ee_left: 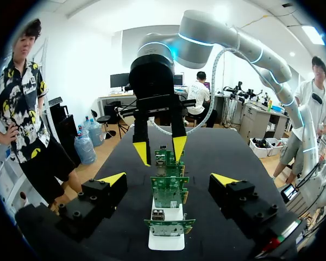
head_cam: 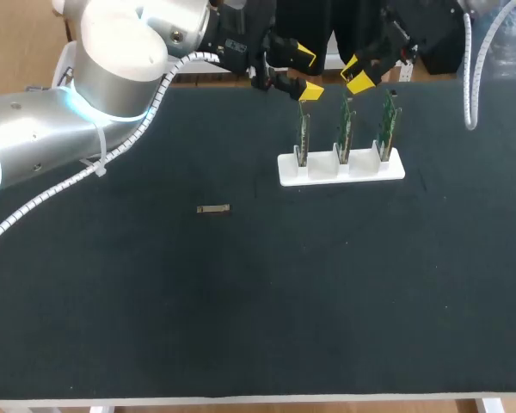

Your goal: Pick up the optical module with the left hand, and insert it into the network port with the right hand.

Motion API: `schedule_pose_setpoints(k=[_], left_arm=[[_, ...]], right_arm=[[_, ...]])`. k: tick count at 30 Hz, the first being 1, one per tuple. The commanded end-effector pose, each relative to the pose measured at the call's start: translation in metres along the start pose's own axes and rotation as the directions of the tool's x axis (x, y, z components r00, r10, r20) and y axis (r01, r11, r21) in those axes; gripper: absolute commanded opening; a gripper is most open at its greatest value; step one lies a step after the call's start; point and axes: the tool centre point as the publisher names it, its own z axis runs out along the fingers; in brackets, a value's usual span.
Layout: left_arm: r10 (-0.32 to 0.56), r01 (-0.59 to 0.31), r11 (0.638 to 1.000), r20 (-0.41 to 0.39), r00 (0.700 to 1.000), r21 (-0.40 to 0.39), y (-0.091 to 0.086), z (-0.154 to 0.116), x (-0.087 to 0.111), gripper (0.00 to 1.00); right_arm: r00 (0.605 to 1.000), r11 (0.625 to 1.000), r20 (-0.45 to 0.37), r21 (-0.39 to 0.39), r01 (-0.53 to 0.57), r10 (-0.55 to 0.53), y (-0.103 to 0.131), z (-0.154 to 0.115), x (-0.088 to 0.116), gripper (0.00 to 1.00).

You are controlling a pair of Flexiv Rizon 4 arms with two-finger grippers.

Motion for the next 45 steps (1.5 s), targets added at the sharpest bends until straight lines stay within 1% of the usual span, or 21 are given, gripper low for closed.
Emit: schedule_pose_setpoints(k=[1, 11, 16, 20, 24, 25, 26, 27, 45], left_arm=[[-0.002, 0.002, 1.000, -0.003, 1.000, -0.003, -0.001, 0.000, -0.001, 1.00], [-0.002, 0.002, 1.000, -0.003, 1.000, -0.003, -0.001, 0.000, -0.001, 1.00], [-0.002, 0.002, 1.000, -0.003, 1.000, -0.003, -0.001, 0.000, -0.001, 1.00], [-0.002, 0.002, 1.000, -0.003, 1.000, -0.003, -0.001, 0.000, -0.001, 1.00], [-0.002, 0.002, 1.000, -0.003, 1.000, -0.003, -0.001, 0.000, -0.001, 1.00], [-0.002, 0.002, 1.000, -0.003, 1.000, -0.003, -0.001, 0.000, -0.001, 1.00], [-0.002, 0.002, 1.000, -0.003, 1.000, -0.003, -0.001, 0.000, -0.001, 1.00], [-0.002, 0.002, 1.000, -0.003, 1.000, -0.003, -0.001, 0.000, -0.001, 1.00], [-0.002, 0.002, 1.000, -0.003, 1.000, -0.003, -0.001, 0.000, -0.001, 1.00]], right_arm=[[1.000, 0.883, -0.001, -0.469, 0.000, 0.000, -0.008, -0.002, -0.002, 1.00], [1.000, 0.890, 0.006, -0.456, 0.001, 0.002, -0.010, -0.008, -0.005, 1.00], [1.000, 0.893, 0.025, -0.450, 0.028, -0.018, -0.010, -0.018, -0.012, 1.00], [0.999, 0.894, 0.025, -0.446, 0.043, -0.035, -0.010, -0.023, -0.017, 1.00], [0.998, 0.895, 0.032, -0.443, 0.057, -0.047, -0.010, -0.026, -0.020, 1.00], [0.998, 0.894, 0.033, -0.443, 0.059, -0.050, -0.010, -0.026, -0.020, 0.42], [0.998, 0.896, 0.034, -0.439, 0.064, -0.055, -0.010, -0.026, -0.021, 0.09], [0.997, 0.895, 0.038, -0.440, 0.070, -0.060, -0.010, -0.027, -0.021, 0.00], [0.996, 0.884, 0.027, -0.459, 0.089, -0.086, -0.016, -0.022, -0.029, 0.00]])
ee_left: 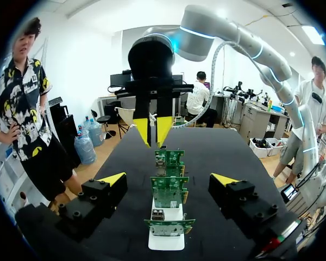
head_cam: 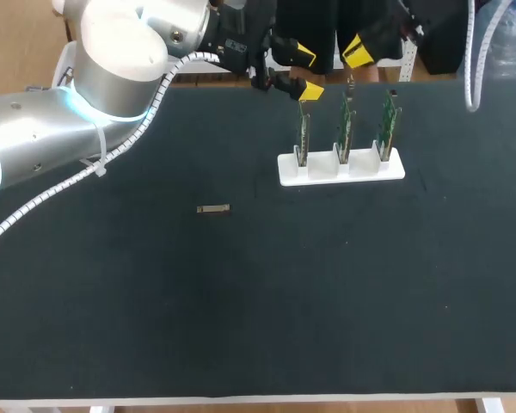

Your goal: Pick up the optical module with the left hand, and insert it into the network port with the right hand.

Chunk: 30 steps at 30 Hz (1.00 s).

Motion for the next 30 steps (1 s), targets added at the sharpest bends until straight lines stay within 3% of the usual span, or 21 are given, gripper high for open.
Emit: schedule_pose_setpoints(k=[1, 30], left_arm=[[-0.002, 0.002, 1.000, -0.003, 1.000, -0.003, -0.001, 0.000, -0.001, 1.00], [-0.002, 0.002, 1.000, -0.003, 1.000, -0.003, -0.001, 0.000, -0.001, 1.00]], right_arm=[[1.000, 0.865, 0.001, -0.501, 0.001, -0.001, -0.009, 0.000, -0.001, 0.00], [0.998, 0.839, -0.048, -0.541, -0.064, 0.046, 0.001, 0.017, 0.020, 0.00]])
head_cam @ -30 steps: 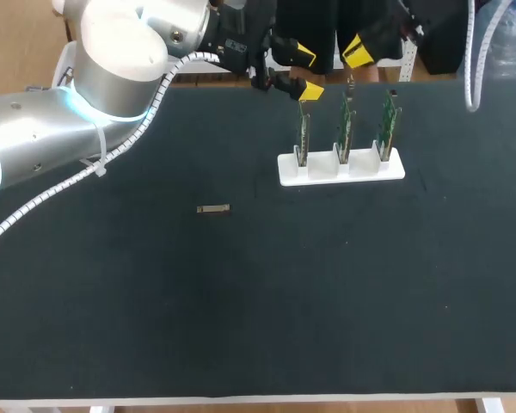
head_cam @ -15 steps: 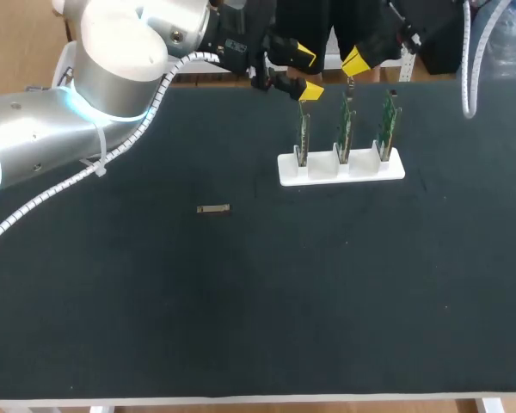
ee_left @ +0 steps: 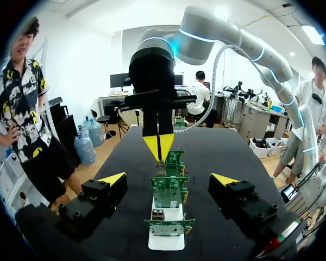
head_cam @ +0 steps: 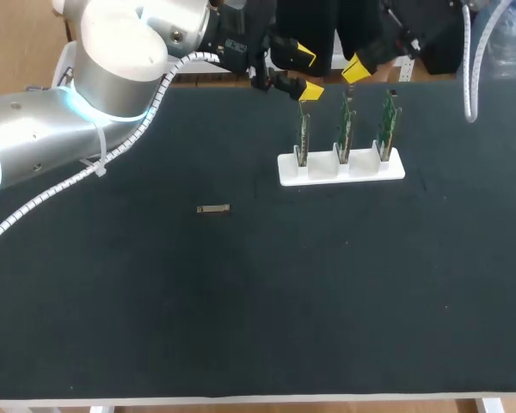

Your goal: Pick up the optical module with the left hand, and insert it into the network port with the right hand.

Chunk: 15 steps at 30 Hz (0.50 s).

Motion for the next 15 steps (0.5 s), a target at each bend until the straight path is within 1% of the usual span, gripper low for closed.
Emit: schedule_pose_setpoints(k=[1, 15], left_arm=[[-0.002, 0.002, 1.000, -0.003, 1.000, -0.003, -0.001, 0.000, -0.001, 1.00], [-0.002, 0.002, 1.000, -0.003, 1.000, -0.003, -0.001, 0.000, -0.001, 1.00]], right_arm=[[1.000, 0.859, 0.001, -0.512, -0.004, 0.005, -0.008, 0.000, 0.001, 0.00], [0.999, 0.859, 0.019, -0.511, -0.028, 0.044, -0.007, 0.008, 0.013, 0.00]])
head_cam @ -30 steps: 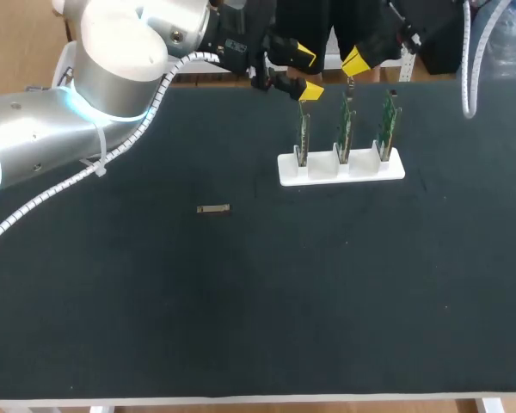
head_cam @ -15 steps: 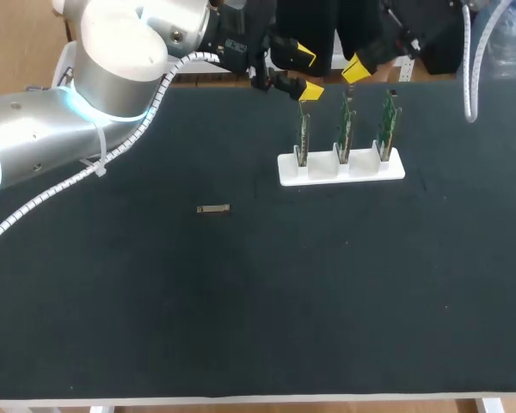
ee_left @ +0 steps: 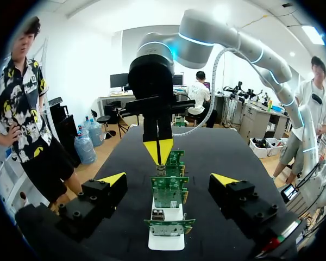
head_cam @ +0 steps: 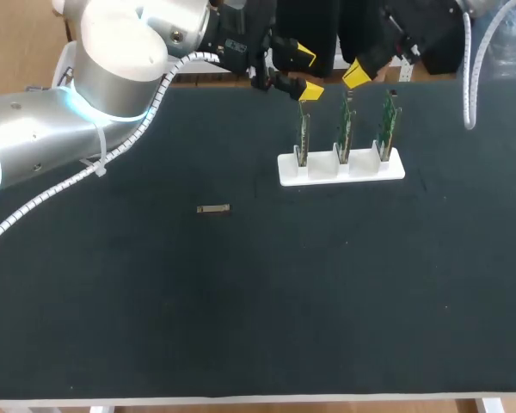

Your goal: Pick up the optical module with the left hand, and insert it into the network port with the right hand.

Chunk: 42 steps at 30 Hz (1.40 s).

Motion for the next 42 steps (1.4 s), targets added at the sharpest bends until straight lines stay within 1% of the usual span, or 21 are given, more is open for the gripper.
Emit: schedule_pose_setpoints(k=[1, 26, 36, 42], left_arm=[[-0.002, 0.002, 1.000, -0.003, 1.000, -0.003, -0.0008, 0.0003, -0.0006, 1.00], [-0.002, 0.002, 1.000, -0.003, 1.000, -0.003, -0.0008, 0.0003, -0.0006, 1.00], [-0.002, 0.002, 1.000, -0.003, 1.000, -0.003, -0.0008, 0.0003, -0.0006, 1.00], [-0.002, 0.002, 1.000, -0.003, 1.000, -0.003, -0.0008, 0.0003, -0.0006, 1.00]], right_arm=[[1.000, 0.861, 0.010, -0.508, -0.002, 0.008, -0.0065, 0.0026, 0.0028, 0.00], [1.000, 0.854, -0.007, -0.520, -0.023, 0.023, -0.0045, 0.0086, 0.0102, 0.00], [1.000, 0.851, -0.005, -0.525, -0.024, 0.026, -0.0051, 0.0108, 0.0108, 0.00], [0.999, 0.852, 0.011, -0.524, -0.025, 0.036, -0.0059, 0.0119, 0.0119, 0.00]])
